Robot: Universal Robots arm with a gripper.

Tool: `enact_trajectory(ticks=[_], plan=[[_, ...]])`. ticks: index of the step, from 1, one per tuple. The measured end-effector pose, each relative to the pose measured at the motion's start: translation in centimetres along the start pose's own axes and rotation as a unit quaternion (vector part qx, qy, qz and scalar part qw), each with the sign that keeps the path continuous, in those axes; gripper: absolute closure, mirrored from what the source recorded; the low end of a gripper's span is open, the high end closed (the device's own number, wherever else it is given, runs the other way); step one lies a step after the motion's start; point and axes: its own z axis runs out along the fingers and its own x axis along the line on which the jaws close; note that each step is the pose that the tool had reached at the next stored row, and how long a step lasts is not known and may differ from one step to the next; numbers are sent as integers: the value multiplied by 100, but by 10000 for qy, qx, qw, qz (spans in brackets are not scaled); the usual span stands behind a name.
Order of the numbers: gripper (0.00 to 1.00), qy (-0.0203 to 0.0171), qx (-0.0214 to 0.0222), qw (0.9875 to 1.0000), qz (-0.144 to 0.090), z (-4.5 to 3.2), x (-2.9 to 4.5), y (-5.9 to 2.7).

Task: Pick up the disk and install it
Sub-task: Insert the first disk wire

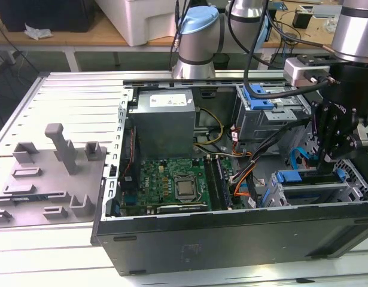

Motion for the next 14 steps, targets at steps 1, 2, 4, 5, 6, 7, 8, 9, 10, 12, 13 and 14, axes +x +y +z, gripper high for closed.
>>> enact_trajectory(ticks=[1, 2, 4, 5, 6, 7, 8, 9, 10, 12, 13, 14], plan=[[83, 0, 0, 10000, 0, 1, 0, 1], [83, 0, 0, 10000, 1, 3, 0, 2], [83, -1, 0, 10000, 1, 6, -1, 3], [83, -1, 0, 10000, 1, 8, -1, 3], [83, -1, 0, 10000, 1, 10, -2, 3], [83, 0, 0, 10000, 1, 12, -2, 3], [83, 1, 0, 10000, 1, 13, -2, 4], [83, 1, 0, 10000, 1, 14, -2, 4], [83, -1, 0, 10000, 1, 18, -3, 4], [83, 1, 0, 10000, 1, 21, -4, 4], [83, 1, 0, 10000, 1, 23, -4, 4], [83, 0, 0, 10000, 1, 25, -4, 4]])
